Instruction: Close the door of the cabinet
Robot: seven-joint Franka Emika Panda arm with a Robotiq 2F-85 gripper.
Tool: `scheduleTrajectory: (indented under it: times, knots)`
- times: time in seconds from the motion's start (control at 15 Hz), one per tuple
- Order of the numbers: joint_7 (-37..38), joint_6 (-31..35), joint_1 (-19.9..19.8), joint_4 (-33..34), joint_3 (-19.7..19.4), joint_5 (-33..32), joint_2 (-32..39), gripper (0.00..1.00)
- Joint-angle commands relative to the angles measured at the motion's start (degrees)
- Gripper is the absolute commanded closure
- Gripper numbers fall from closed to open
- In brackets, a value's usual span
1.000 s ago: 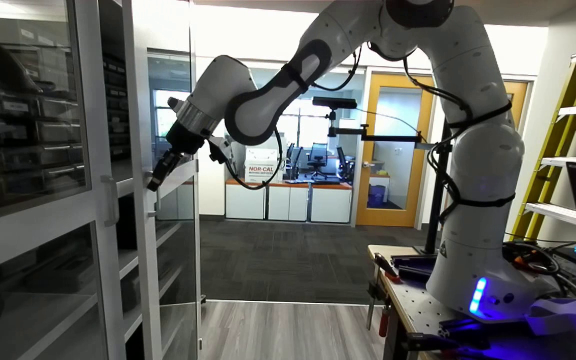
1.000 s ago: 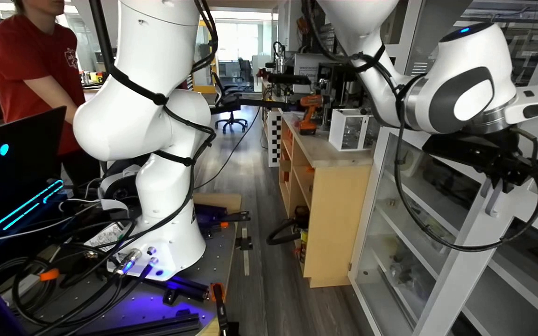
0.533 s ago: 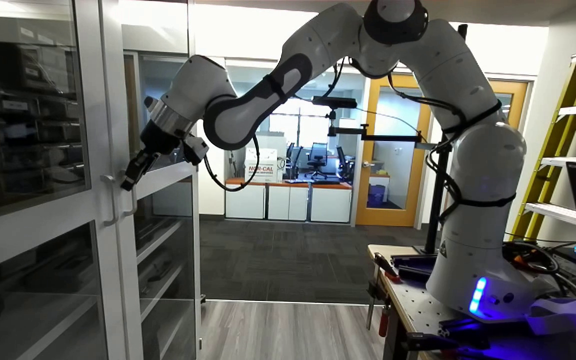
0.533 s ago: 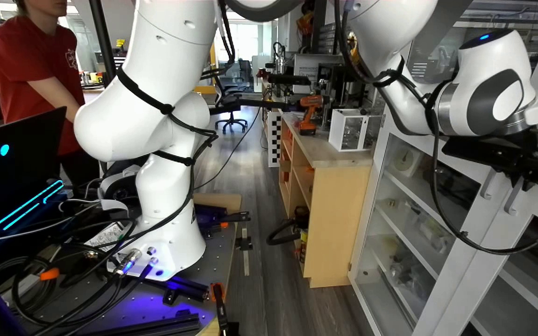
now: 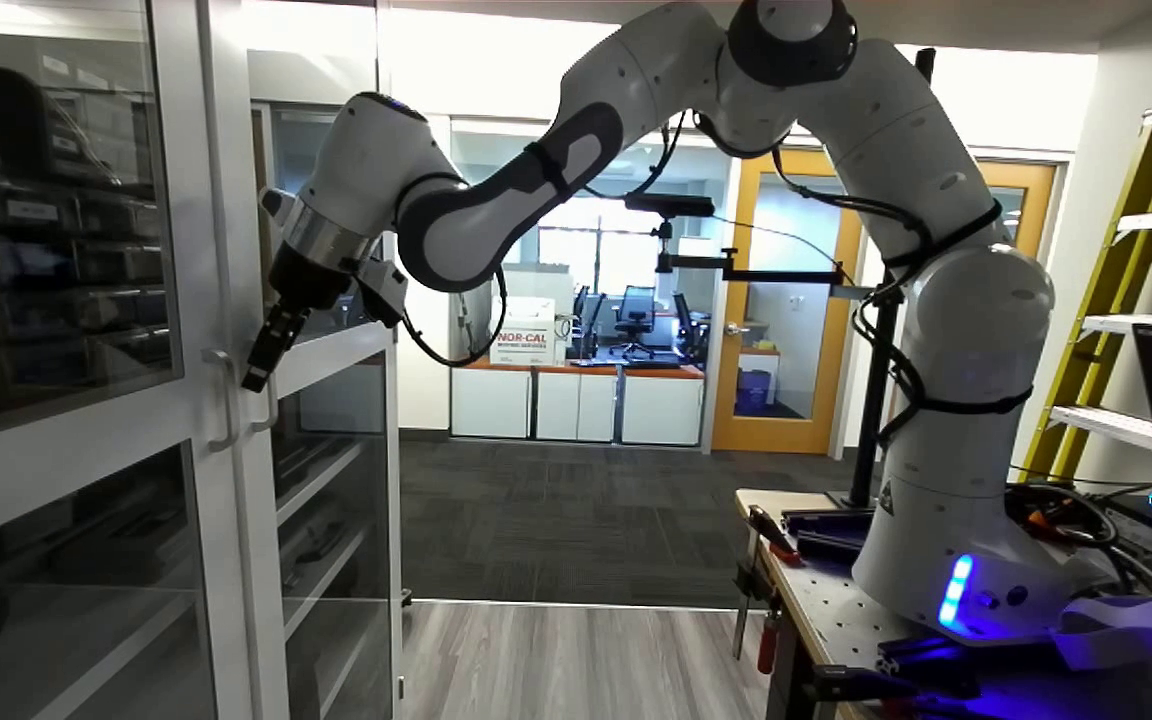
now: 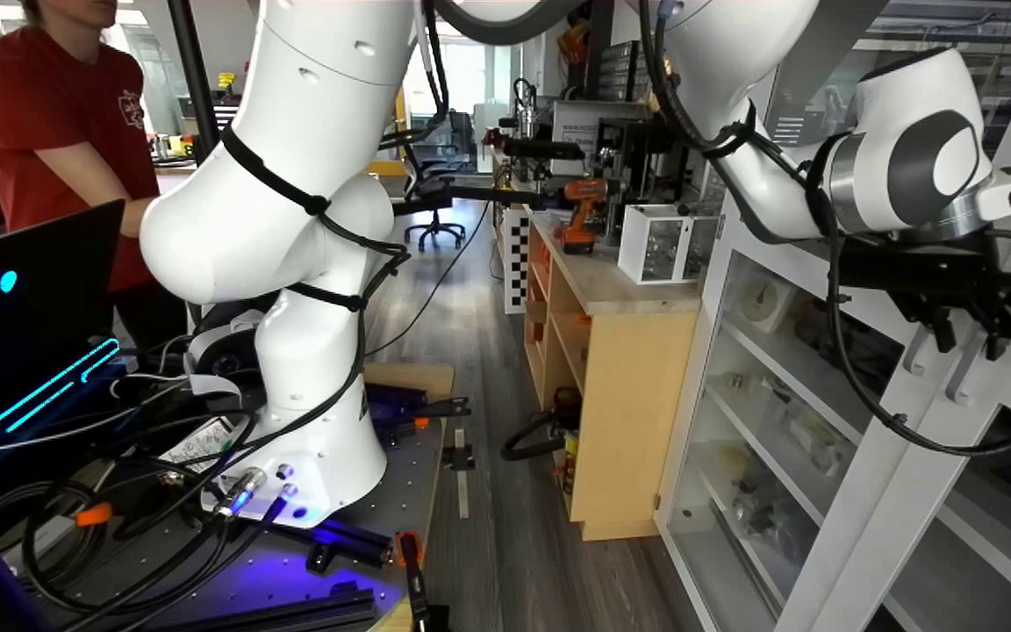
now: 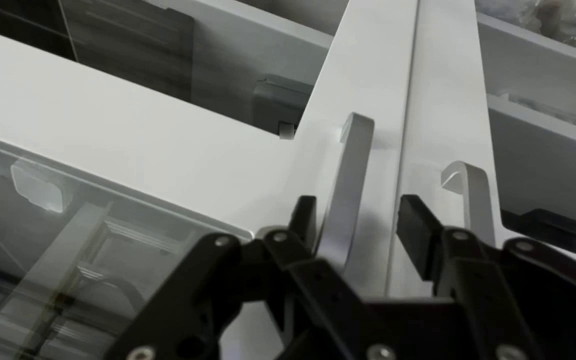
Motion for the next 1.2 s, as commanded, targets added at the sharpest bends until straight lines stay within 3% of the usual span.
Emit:
scheduleTrajectory:
  times: [0.0,0.2,0.27,0.87,0.93,1.13]
  knots:
    - [1.2,-5.9,-1.0,3.3,3.5,-5.6,-1.0,0.19]
    - [2.2,-9.4,-2.1,3.8,6.2,-9.0,-1.4,0.02]
    - [2.4,-10.3,-2.7,3.8,7.2,-10.1,-1.3,0.01]
    - [5.5,-20.2,-12.7,-1.2,18.6,-14.6,2.3,0.0]
    - [3.5,-19.0,-12.8,1.4,19.8,-15.9,-1.5,0.0]
    - [3.8,-20.7,-14.4,0.8,21.7,-15.8,-1.2,0.0]
